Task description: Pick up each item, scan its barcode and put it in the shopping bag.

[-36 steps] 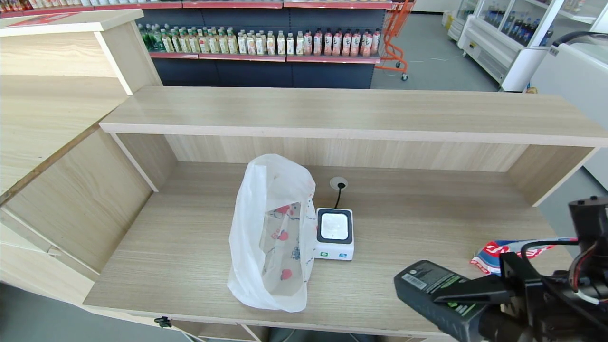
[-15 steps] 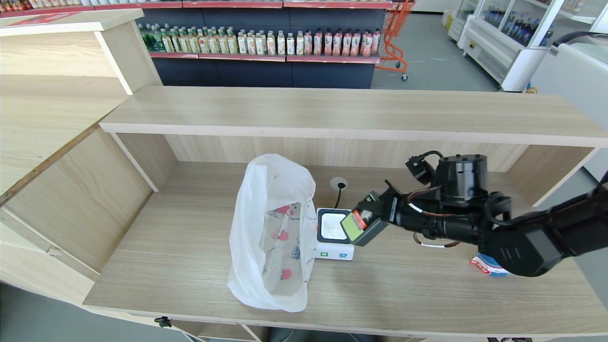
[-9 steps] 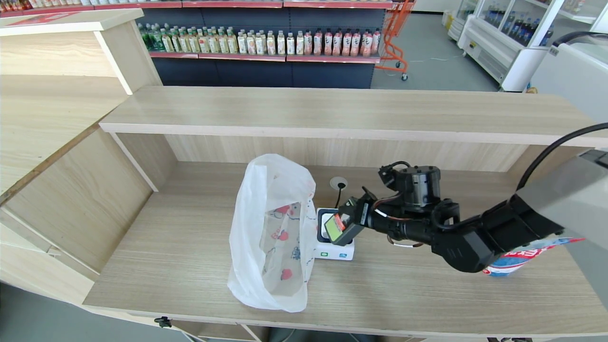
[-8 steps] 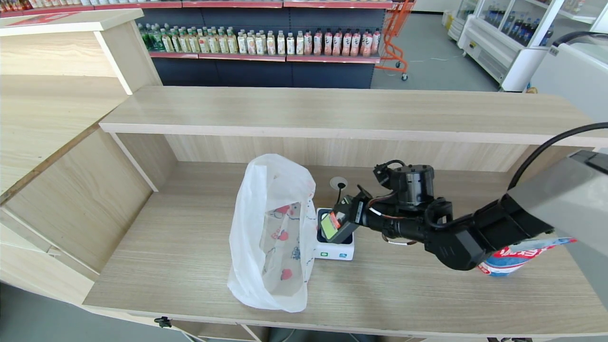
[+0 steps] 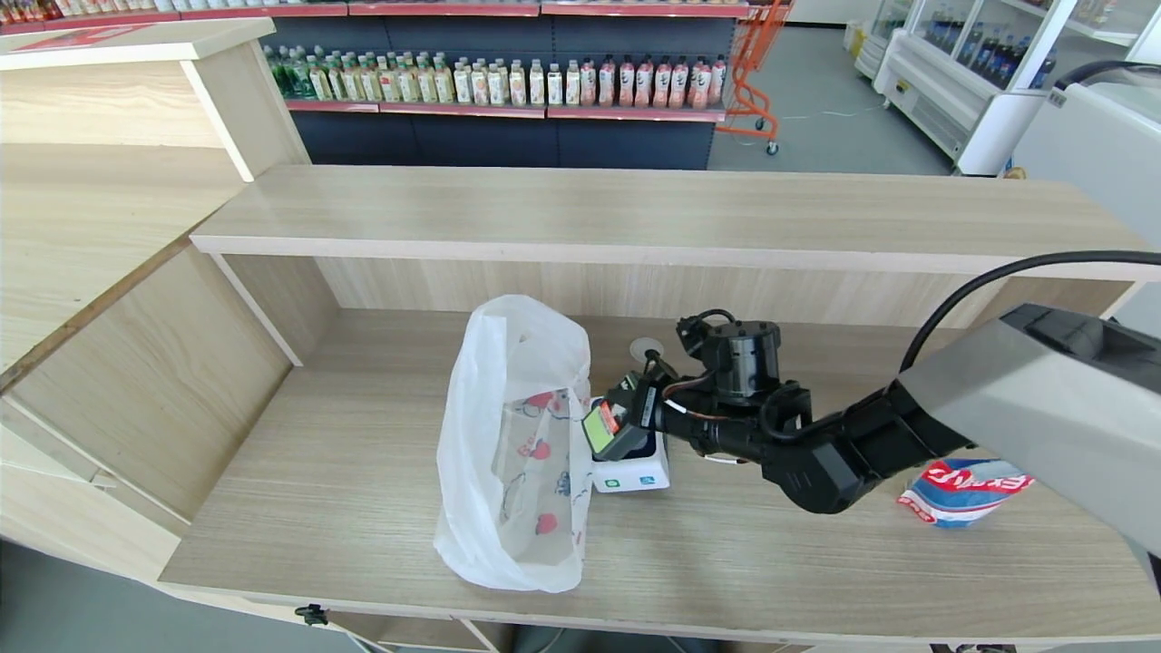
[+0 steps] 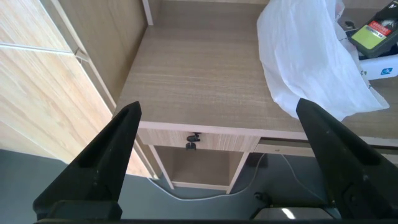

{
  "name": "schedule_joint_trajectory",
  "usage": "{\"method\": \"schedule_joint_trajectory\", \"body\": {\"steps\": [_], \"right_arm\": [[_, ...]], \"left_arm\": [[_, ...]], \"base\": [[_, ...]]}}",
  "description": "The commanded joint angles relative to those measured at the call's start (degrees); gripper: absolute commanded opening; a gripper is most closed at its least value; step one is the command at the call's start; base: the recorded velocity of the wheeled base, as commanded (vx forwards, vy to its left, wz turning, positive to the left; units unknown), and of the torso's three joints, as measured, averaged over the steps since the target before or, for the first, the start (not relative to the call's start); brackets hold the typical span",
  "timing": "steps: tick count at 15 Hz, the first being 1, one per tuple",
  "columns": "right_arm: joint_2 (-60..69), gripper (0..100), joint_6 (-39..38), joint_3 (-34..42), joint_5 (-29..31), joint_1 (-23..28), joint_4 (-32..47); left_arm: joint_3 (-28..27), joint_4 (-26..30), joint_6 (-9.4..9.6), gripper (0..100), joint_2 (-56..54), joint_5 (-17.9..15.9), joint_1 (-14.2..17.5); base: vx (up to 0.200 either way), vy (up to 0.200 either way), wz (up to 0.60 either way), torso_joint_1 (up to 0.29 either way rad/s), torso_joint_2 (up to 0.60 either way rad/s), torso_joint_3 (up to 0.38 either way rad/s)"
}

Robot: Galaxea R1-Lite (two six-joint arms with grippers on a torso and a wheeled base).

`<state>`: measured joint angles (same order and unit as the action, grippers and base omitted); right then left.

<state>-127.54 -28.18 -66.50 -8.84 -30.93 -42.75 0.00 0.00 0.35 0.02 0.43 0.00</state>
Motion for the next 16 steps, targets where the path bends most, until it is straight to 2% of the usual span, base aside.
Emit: {"method": "schedule_joint_trajectory", "body": {"steps": [1, 3, 6, 11, 16], "right_arm": [[0.9, 0, 0.1, 0.1, 0.1, 0.2, 0.3], [4.4, 0, -0.7, 1.5, 0.0, 0.6, 1.1], [13.5, 0, -3.1, 7.5, -0.3, 2.0, 2.0], [25.2, 0, 0.4, 14.9, -0.2, 3.9, 1.9], [28.5, 0, 2.3, 20.9, -0.1, 3.9, 1.6]], "left_arm": [[0.0, 0.0, 0.0, 100, 0.1, 0.0, 0.0], [0.0, 0.0, 0.0, 100, 0.0, 0.0, 0.0], [0.0, 0.0, 0.0, 100, 0.0, 0.0, 0.0], [0.0, 0.0, 0.09, 100, 0.0, 0.0, 0.0], [0.0, 0.0, 0.0, 100, 0.0, 0.0, 0.0]], "base": [[0.0, 0.0, 0.0, 0.0, 0.0, 0.0], [0.0, 0.0, 0.0, 0.0, 0.0, 0.0], [0.0, 0.0, 0.0, 0.0, 0.0, 0.0], [0.0, 0.0, 0.0, 0.0, 0.0, 0.0], [0.0, 0.0, 0.0, 0.0, 0.0, 0.0]]}}
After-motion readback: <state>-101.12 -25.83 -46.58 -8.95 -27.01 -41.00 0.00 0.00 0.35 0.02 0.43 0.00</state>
